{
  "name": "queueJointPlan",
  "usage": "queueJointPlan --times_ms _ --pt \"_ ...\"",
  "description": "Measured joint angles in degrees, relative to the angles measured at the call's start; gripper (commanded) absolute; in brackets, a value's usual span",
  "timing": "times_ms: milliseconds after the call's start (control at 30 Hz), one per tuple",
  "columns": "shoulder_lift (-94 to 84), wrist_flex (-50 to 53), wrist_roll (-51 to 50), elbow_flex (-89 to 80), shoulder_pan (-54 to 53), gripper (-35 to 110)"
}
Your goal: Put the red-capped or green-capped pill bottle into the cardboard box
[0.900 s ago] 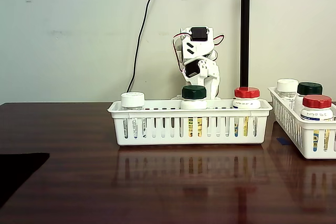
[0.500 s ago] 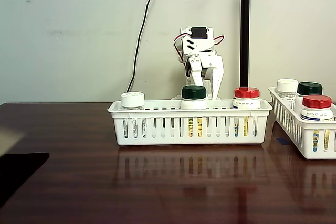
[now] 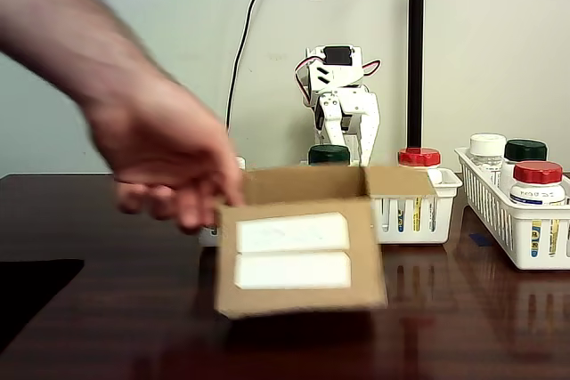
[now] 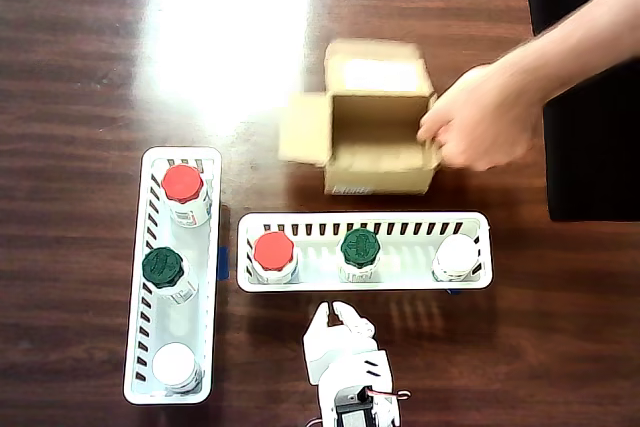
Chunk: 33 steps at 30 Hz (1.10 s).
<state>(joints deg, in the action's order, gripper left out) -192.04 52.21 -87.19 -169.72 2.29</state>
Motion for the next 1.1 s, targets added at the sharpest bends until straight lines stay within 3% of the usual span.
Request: queueJointPlan --times_ms 367,533,767,900,1100 --pt "0.00 -2.37 -0.70 0.00 0.09 2" --pt "0.00 -2.37 -10.37 0.35 -1.49 2" --pt "0.62 13.62 -13.89 13.80 -1.41 3" --pt "6.86 19.69 -13.97 24.96 0.18 17" --pt "18.46 20.57 -17.31 35.68 -0.97 45"
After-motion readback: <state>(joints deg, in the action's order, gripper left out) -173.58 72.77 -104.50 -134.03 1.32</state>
